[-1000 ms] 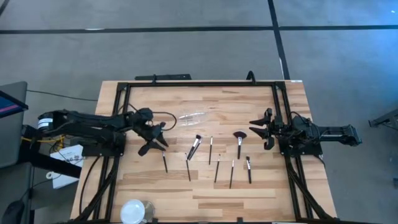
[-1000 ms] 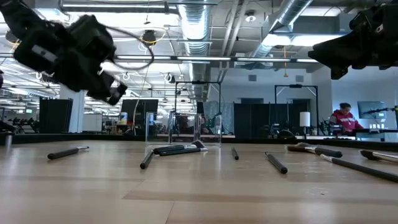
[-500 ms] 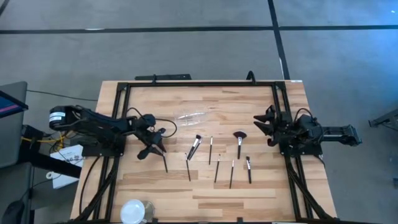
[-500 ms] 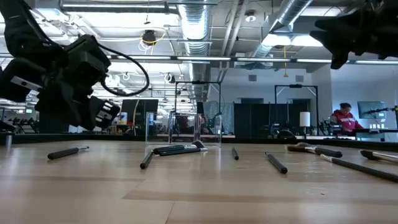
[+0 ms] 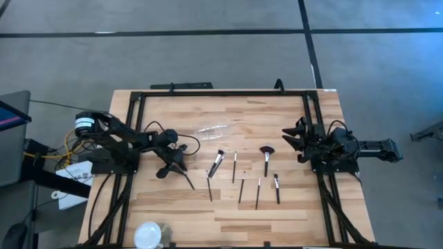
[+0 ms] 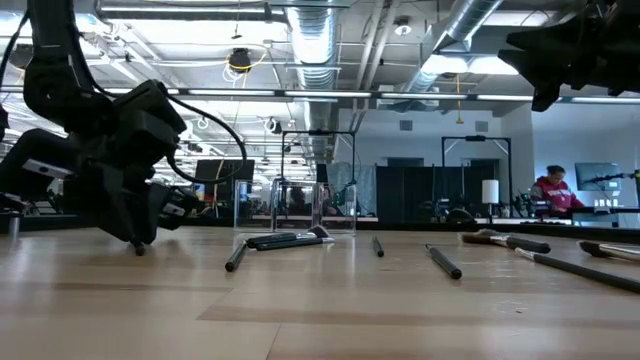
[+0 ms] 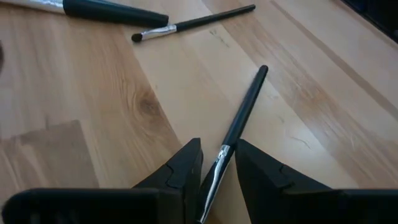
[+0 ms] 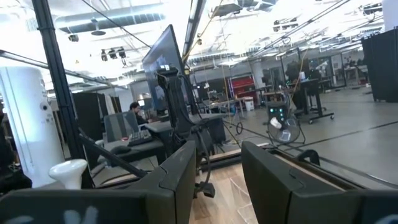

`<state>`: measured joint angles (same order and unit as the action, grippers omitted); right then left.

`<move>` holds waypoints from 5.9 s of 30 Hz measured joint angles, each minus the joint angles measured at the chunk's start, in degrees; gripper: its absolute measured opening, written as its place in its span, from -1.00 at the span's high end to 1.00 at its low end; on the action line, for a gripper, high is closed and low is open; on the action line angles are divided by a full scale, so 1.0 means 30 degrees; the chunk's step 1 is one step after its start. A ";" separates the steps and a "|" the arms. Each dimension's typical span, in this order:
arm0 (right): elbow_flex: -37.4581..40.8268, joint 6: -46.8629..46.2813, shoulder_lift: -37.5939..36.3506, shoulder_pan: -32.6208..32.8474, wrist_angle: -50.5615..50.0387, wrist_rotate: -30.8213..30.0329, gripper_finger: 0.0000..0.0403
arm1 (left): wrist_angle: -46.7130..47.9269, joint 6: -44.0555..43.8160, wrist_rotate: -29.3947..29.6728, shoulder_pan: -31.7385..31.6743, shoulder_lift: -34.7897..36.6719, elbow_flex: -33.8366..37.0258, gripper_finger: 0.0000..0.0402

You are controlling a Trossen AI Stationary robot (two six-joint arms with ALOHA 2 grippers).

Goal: Put items in baskets/containers
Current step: Put the black eyeshadow brush into the transparent organizer

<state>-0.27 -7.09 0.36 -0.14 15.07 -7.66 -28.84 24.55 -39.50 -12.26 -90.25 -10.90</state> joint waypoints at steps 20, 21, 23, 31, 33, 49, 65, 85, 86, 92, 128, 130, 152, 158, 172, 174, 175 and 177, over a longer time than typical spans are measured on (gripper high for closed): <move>-0.0011 -0.0488 0.6083 0.0417 0.8260 0.1516 0.40 | -0.5957 -0.1805 0.2422 -0.0005 -0.3127 -0.0029 0.70; -0.0053 -0.0488 0.7016 0.0559 0.9198 0.1560 0.40 | -0.6324 -0.1925 0.2481 -0.0005 -0.3351 -0.0035 0.71; -0.0349 -0.0410 0.8987 0.0823 0.9925 0.1574 0.40 | -0.6629 -0.1961 0.2582 -0.0005 -0.3537 -0.0032 0.76; -0.4786 0.0022 1.8912 0.1795 1.1825 0.1563 0.40 | -0.6882 -0.2057 0.2489 -0.0005 -0.3622 0.0022 0.89; -0.6365 0.0022 2.1490 0.1775 1.1847 0.1360 0.40 | -0.7062 -0.2259 0.2534 -0.0005 -0.3657 0.0046 0.88; -2.0725 -0.1417 3.3768 0.0466 -0.3060 0.2528 0.40 | -0.4314 -0.2795 0.5585 0.1498 0.0010 0.0102 0.89; -3.0305 0.0364 4.1984 0.0526 -1.0036 0.3668 0.40 | -0.4113 -0.3349 0.6731 0.2159 0.0608 0.0060 0.89; -3.2217 0.0390 4.4288 0.0500 -0.9766 0.4583 0.43 | -0.4229 -0.3356 0.7316 0.2260 0.0857 0.0007 0.88; -3.2217 0.0505 4.4275 0.0503 -0.9769 0.4583 0.45 | -0.4239 -0.3362 0.7319 0.2346 0.0857 0.0007 0.88; -3.2217 0.0498 4.4268 0.0517 -0.9928 0.4731 0.65 | -0.4119 -0.3420 0.7518 0.2901 0.0857 -0.0419 0.88; -3.2203 0.0057 4.4289 0.0466 -1.0812 0.4554 0.50 | -0.4081 -0.3435 0.8304 0.3201 0.0872 -0.0605 0.88; -3.2203 0.0247 4.4289 0.0466 -1.0793 0.4554 0.51 | -0.4037 -0.3443 0.8297 0.3201 0.0872 -0.0600 0.88; -3.2203 0.0793 4.4282 0.0379 -1.0729 0.4427 0.90 | -0.3500 -0.4821 1.0111 0.3244 0.1264 -0.0525 0.60; -3.2203 -0.1176 4.4275 0.0022 -1.0724 0.3988 0.91 | -0.2828 -0.5675 1.0359 0.3252 0.4416 -0.0532 0.51; -3.2195 -0.1900 4.1295 0.0562 -1.2543 0.1675 0.92 | -0.0567 -0.6424 1.0949 0.3225 1.4720 0.1826 0.49; -3.2210 -0.1539 4.0193 0.0959 -1.3372 0.0308 0.90 | -0.0645 -0.6431 1.0963 0.3222 1.5576 0.2154 0.49; -3.2210 -0.1542 3.9592 0.1160 -1.4098 -0.0490 0.90 | -0.0604 -0.6431 1.0956 0.3222 1.5896 0.2272 0.49; -3.2203 -0.1504 3.8261 0.1503 -1.4860 -0.1929 0.91 | -0.0640 -0.6431 1.0956 0.3222 1.6256 0.2405 0.49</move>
<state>-96.88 -11.61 115.14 4.37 -29.51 -13.45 -30.76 5.26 -6.63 -2.59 -41.48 -3.68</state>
